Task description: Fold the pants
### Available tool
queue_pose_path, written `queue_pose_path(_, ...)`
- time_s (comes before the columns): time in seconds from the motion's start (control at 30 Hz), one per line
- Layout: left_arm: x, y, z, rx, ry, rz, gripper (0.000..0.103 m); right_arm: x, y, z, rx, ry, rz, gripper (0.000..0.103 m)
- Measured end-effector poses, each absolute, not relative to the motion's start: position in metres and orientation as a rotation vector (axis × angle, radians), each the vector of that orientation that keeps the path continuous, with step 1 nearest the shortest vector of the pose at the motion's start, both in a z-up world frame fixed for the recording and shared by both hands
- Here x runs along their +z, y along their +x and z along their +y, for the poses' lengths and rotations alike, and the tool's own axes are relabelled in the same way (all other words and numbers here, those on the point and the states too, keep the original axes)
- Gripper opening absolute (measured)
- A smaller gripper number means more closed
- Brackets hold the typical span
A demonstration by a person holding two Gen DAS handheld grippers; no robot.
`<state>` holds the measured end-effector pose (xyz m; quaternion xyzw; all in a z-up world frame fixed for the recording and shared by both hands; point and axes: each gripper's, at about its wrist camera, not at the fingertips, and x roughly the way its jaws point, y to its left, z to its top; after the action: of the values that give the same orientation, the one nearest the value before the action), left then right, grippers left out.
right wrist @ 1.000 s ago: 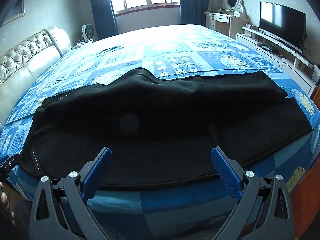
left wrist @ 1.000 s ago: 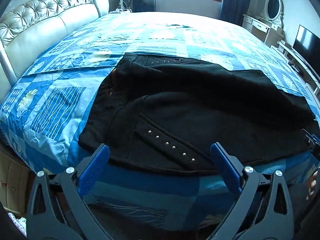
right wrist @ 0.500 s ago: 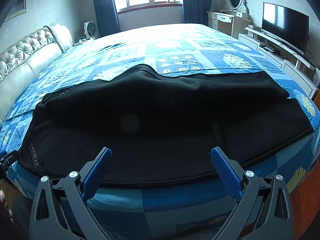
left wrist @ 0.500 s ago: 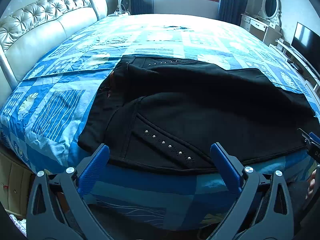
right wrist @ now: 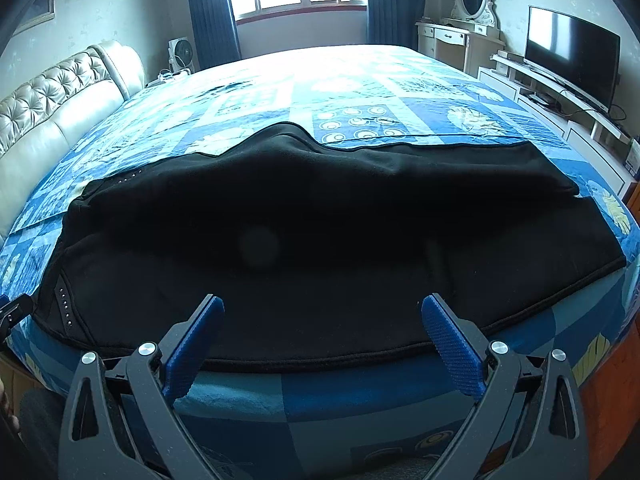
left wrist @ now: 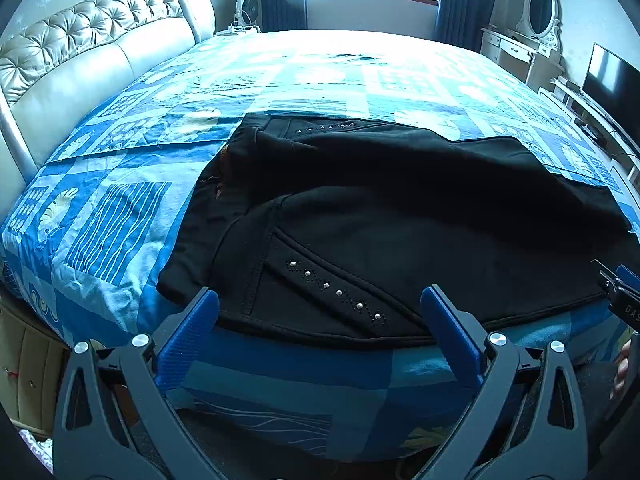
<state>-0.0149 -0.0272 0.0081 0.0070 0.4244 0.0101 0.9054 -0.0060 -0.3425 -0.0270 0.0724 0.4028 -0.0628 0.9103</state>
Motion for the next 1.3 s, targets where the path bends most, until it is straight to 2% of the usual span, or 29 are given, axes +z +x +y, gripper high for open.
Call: queue_pose_path(1.3,0.0019,-0.0147,-0.0303,0.021,0.023,0.881,0.101,-0.0354,-0.0075,-0.3389,-0.124,0.137,0.849,0.099)
